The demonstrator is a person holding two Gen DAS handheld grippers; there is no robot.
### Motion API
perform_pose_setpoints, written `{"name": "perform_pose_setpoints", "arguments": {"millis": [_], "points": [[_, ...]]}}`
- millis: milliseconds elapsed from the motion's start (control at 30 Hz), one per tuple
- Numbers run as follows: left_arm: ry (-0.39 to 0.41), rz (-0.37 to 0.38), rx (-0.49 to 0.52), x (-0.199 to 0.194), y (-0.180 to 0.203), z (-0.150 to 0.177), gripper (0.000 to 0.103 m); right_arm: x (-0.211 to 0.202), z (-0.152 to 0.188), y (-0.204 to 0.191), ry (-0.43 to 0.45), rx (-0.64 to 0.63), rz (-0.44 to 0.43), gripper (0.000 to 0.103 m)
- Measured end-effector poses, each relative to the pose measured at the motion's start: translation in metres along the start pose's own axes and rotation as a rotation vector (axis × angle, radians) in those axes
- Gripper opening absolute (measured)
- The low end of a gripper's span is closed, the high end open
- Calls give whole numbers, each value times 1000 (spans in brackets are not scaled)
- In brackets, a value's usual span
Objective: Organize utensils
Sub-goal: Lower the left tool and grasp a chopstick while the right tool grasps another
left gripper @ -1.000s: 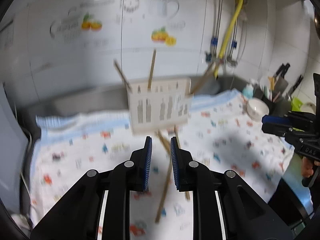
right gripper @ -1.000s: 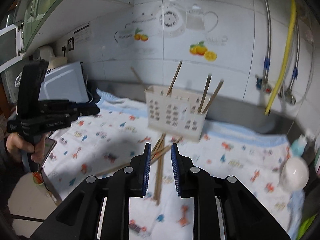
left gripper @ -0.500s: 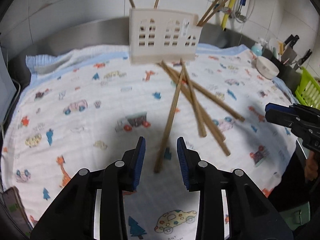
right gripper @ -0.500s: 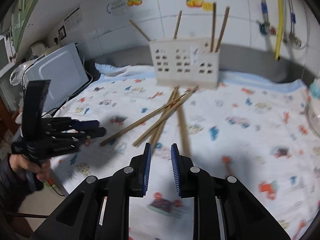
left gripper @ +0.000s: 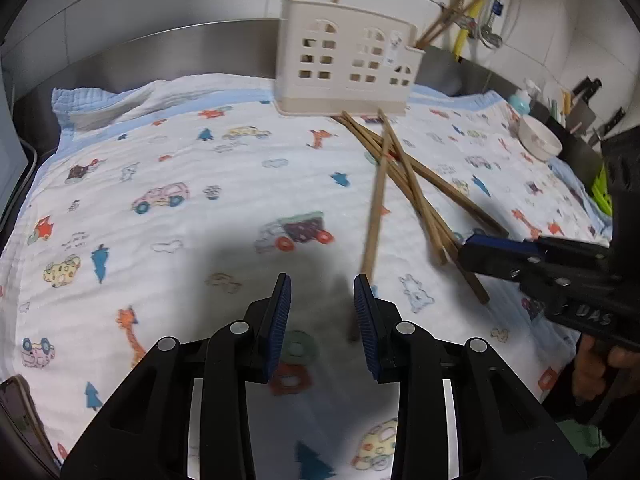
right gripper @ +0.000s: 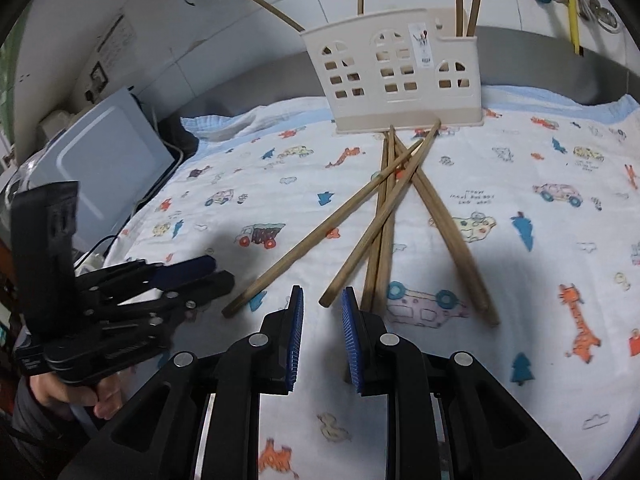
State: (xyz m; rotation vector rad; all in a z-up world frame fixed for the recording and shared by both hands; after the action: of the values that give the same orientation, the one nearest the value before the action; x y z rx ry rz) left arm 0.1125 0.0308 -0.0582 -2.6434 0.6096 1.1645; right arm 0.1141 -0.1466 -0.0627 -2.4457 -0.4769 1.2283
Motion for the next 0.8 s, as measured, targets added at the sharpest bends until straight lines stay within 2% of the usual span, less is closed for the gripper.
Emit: {"name": "perform_pose_setpoints", "arguments": {"millis": [367,500,800], "points": [[33,20,-27,-5,-15,3,33,24,-1,0,6,102,87,20],[27,27,-19,-3,-12,6,33,24,-1,0,23,128,114,14],[17,49,5,0,-1,7,33,7,2,12,57,140,123,11]]}}
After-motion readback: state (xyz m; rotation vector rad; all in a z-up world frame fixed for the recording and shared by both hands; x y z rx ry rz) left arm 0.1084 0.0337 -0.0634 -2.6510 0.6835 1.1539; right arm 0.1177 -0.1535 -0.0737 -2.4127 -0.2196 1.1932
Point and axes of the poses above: each gripper's, at about its wrist camera, not at the fingertips, and x roughly the way its jaws point, y to its right, z to its underside, the point moved 1 cm from there along x, roughly the way its jaws point, and after that the axes turned 14 degrees about x, right-handed, at the moved point
